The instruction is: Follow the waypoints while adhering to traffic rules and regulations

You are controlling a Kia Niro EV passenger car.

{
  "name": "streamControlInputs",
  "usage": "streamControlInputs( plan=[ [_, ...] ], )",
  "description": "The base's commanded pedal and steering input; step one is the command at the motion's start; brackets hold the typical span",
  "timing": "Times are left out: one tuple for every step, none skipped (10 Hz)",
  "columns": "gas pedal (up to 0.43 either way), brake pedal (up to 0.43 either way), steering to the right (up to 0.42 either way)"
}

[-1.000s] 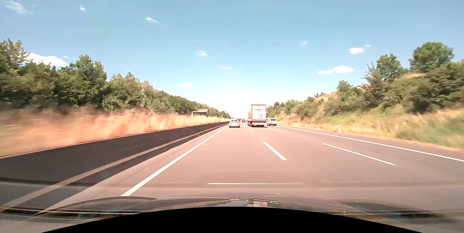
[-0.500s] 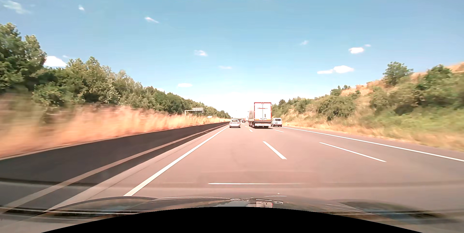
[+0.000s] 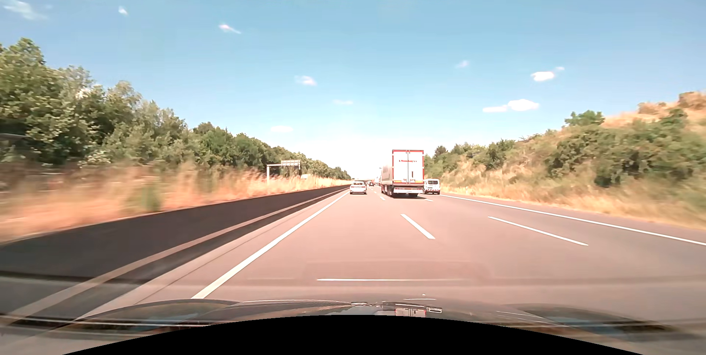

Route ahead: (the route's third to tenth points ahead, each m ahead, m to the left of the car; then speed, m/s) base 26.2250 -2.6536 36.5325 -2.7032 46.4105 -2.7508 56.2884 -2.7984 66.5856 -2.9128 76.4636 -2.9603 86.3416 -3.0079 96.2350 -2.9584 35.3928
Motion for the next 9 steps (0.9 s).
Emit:
streamControlInputs(
  plan=[
    [0.28,0.0,-0.002],
    [0.268,0.0,-0.002],
    [0.248,0.0,-0.001],
    [0.248,0.0,-0.002],
    [0.248,0.0,-0.002],
    [0.24,0.0,-0.002],
    [0.24,0.0,-0.002],
    [0.24,0.0,-0.002],
    [0.24,0.0,-0.002]
  ],
)
